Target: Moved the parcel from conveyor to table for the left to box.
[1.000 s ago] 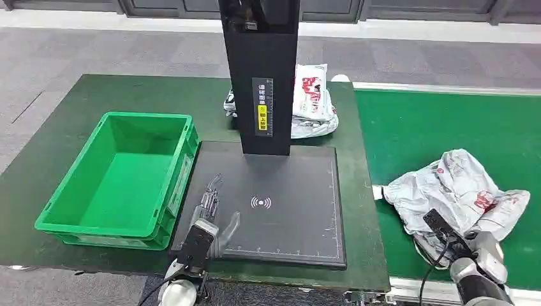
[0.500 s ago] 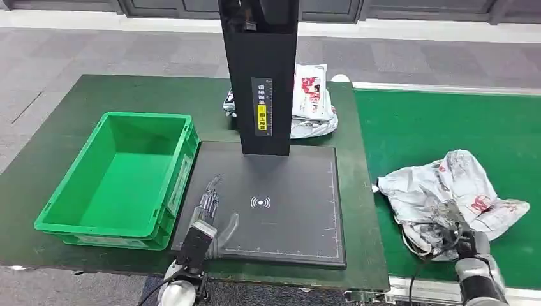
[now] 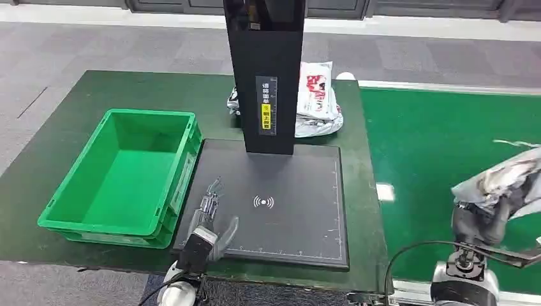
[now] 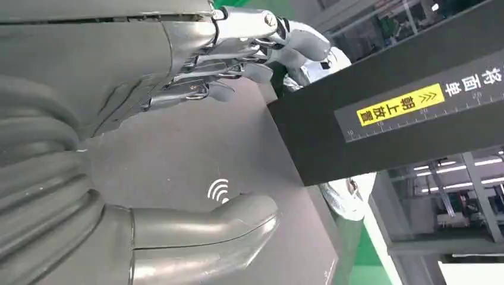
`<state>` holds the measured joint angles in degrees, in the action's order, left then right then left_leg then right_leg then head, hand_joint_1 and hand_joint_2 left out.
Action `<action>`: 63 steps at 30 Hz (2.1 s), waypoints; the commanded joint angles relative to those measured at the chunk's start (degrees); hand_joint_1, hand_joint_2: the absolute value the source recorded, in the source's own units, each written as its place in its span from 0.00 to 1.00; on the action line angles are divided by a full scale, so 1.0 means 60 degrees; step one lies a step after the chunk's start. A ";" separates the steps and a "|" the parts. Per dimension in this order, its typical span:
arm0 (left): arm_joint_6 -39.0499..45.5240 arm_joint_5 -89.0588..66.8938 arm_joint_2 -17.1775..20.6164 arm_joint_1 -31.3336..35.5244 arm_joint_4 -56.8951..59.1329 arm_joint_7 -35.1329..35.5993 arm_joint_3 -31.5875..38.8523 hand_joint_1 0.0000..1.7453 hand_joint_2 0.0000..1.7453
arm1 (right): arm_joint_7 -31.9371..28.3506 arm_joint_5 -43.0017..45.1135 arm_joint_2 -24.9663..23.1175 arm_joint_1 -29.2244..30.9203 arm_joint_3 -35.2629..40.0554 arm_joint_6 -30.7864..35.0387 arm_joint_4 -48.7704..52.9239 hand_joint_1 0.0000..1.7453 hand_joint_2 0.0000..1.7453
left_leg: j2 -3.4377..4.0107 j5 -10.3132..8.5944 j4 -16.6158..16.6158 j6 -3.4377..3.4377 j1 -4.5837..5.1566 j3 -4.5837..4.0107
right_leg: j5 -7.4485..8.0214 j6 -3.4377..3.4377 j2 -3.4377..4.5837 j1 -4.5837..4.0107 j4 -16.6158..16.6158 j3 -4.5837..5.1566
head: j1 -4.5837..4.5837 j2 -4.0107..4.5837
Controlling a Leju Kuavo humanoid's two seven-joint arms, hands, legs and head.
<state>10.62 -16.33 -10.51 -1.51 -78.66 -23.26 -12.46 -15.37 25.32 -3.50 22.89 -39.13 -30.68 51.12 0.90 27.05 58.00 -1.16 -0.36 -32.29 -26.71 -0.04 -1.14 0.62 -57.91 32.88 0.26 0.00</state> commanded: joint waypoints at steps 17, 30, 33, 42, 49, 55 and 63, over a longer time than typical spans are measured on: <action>-0.0154 -0.0152 -0.0035 0.0545 0.0612 0.0201 0.0288 0.00 1.00 | 0.0645 -0.1007 -0.0994 0.0022 0.7633 0.0738 0.1860 1.00 1.00 | 0.0017 -0.0025 -0.0014 0.0002 -0.0004 -0.0007 | 0.0032 0.0004 0.0049 -0.0006 0.0020 0.0023 | 0.0000 0.0000; 0.0313 0.0121 0.0059 0.0467 0.0532 0.0308 0.0390 0.00 1.00 | 0.1205 -0.1120 -0.1859 0.1272 1.1316 0.0527 -0.1114 1.00 1.00 | 0.0040 -0.0032 -0.0016 -0.0028 -0.0005 -0.0015 | 0.0026 0.0012 0.0068 -0.0032 0.0003 0.0036 | 0.0000 0.0000; 0.0401 0.0186 0.0063 0.0482 0.0507 0.0342 0.0480 0.00 1.00 | 0.1354 -0.1099 -0.1950 0.1456 1.1831 0.0382 -0.1707 0.00 0.00 | 0.0025 -0.0036 -0.0017 -0.0026 -0.0001 -0.0021 | 0.0025 0.0012 0.0055 -0.0028 0.0002 0.0040 | 0.0000 0.0000; 0.0463 0.0156 -0.0033 0.0301 0.0408 0.0453 0.0511 0.00 1.00 | 0.1436 -0.1054 -0.1416 0.0975 1.3105 0.0514 -0.1789 0.00 0.00 | -0.0022 -0.0041 -0.0026 -0.0024 -0.0007 -0.0023 | 0.0024 0.0011 0.0012 -0.0031 0.0021 0.0024 | 0.0000 0.0000; 0.0501 0.0145 -0.0012 0.0382 0.0553 0.0426 0.0521 0.00 1.00 | 0.2050 -0.1202 -0.1250 0.1210 1.3700 -0.0061 -0.2084 0.00 0.00 | -0.0023 -0.0048 -0.0040 -0.0022 -0.0004 -0.0019 | 0.0032 0.0011 0.0020 -0.0028 0.0034 0.0024 | 0.0000 0.0000; 0.0543 0.0157 0.0047 0.0489 0.0620 0.0440 0.0610 0.00 1.00 | 0.2109 -0.1481 -0.1050 0.1501 1.4062 -0.0181 -0.2267 0.00 0.00 | -0.0021 -0.0042 -0.0015 -0.0026 -0.0004 -0.0038 | 0.0025 0.0011 0.0010 -0.0029 0.0010 0.0043 | 0.0000 0.0000; 0.0540 0.0158 0.0038 0.0466 0.0610 0.0440 0.0600 0.00 1.00 | 0.2087 -0.1532 -0.1040 0.1502 1.4114 -0.0163 -0.2266 0.00 0.00 | -0.0023 -0.0044 -0.0021 -0.0026 -0.0004 -0.0039 | 0.0027 0.0013 0.0012 -0.0030 0.0016 0.0044 | 0.0000 0.0000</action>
<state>13.81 -15.43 -10.99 -0.07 -77.77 -20.96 -10.78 -2.89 16.70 -12.35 28.83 39.69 -31.69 41.29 0.82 26.85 57.98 -1.36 -0.38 -32.55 -26.63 0.04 -1.14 0.45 -57.95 33.19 0.26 0.00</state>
